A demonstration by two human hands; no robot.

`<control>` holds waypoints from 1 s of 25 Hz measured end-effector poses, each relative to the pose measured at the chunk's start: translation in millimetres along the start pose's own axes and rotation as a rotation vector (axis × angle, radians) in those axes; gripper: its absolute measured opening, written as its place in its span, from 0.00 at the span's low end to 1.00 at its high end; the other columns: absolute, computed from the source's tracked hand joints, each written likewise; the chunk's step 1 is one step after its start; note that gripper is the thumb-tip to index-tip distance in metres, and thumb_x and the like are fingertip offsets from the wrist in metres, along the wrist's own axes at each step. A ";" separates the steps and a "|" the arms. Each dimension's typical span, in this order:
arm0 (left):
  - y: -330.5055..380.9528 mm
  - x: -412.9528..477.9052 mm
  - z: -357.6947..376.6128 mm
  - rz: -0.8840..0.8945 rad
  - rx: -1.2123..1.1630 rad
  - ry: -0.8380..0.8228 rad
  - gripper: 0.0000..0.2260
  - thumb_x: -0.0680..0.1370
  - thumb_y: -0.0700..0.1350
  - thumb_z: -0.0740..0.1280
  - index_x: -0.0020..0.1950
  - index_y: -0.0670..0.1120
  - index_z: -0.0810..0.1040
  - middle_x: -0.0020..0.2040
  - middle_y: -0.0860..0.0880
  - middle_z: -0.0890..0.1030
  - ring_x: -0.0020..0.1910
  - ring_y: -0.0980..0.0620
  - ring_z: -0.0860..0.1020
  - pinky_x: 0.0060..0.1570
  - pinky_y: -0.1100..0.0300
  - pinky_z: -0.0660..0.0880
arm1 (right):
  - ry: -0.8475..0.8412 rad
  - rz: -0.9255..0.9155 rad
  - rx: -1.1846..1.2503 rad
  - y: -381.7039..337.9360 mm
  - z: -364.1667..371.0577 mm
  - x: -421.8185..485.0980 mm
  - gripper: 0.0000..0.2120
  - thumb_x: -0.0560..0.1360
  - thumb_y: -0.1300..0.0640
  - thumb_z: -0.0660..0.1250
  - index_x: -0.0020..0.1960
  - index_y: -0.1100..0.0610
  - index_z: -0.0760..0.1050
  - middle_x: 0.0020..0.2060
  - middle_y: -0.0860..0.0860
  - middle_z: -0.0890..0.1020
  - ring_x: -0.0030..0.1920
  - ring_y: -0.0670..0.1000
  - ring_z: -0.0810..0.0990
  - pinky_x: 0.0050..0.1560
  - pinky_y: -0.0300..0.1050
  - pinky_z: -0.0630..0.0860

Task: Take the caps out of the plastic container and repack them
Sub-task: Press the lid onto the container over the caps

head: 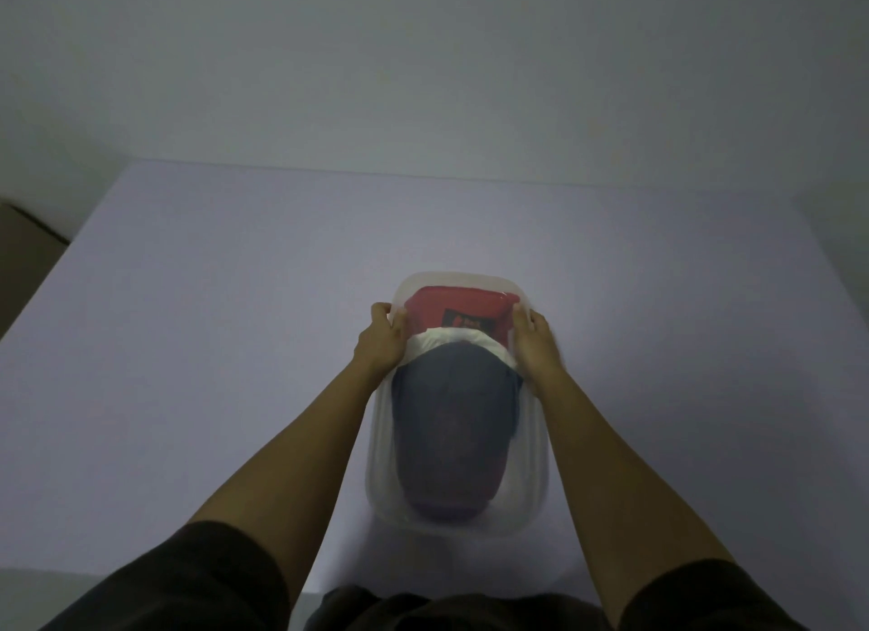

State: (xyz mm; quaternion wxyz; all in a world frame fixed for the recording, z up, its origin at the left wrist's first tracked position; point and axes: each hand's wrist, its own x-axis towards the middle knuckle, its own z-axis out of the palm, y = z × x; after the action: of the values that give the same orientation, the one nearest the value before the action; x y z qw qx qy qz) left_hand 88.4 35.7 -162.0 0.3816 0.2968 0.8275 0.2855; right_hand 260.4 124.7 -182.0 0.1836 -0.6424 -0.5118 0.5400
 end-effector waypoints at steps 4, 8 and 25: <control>-2.8 3.5 0.9 0.036 0.052 0.010 0.22 0.82 0.54 0.48 0.71 0.42 0.60 0.67 0.39 0.71 0.62 0.38 0.73 0.59 0.47 0.72 | 0.044 0.049 -0.065 0.0 0.7 -1.0 0.34 0.77 0.35 0.50 0.75 0.56 0.58 0.72 0.58 0.67 0.70 0.61 0.68 0.69 0.57 0.64; -8.8 7.7 4.1 0.070 0.110 0.047 0.21 0.82 0.54 0.49 0.69 0.43 0.62 0.63 0.39 0.75 0.59 0.38 0.76 0.55 0.48 0.73 | 0.079 0.070 -0.186 -1.4 -1.7 -2.2 0.33 0.79 0.37 0.48 0.65 0.63 0.72 0.62 0.62 0.76 0.61 0.61 0.75 0.61 0.51 0.70; -21.0 -16.9 -0.9 -0.039 -0.096 0.095 0.28 0.80 0.60 0.51 0.74 0.44 0.59 0.71 0.40 0.69 0.68 0.39 0.70 0.64 0.48 0.69 | -0.099 -0.008 -0.159 34.6 -18.6 -53.8 0.43 0.72 0.35 0.62 0.77 0.53 0.48 0.76 0.55 0.60 0.73 0.59 0.63 0.71 0.58 0.63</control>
State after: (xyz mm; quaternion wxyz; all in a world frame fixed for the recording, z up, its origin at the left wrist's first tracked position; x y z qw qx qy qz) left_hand 90.9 9.6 -168.4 0.3612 0.2479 0.8357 0.3312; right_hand 298.4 70.4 -175.5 0.1086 -0.6253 -0.5642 0.5281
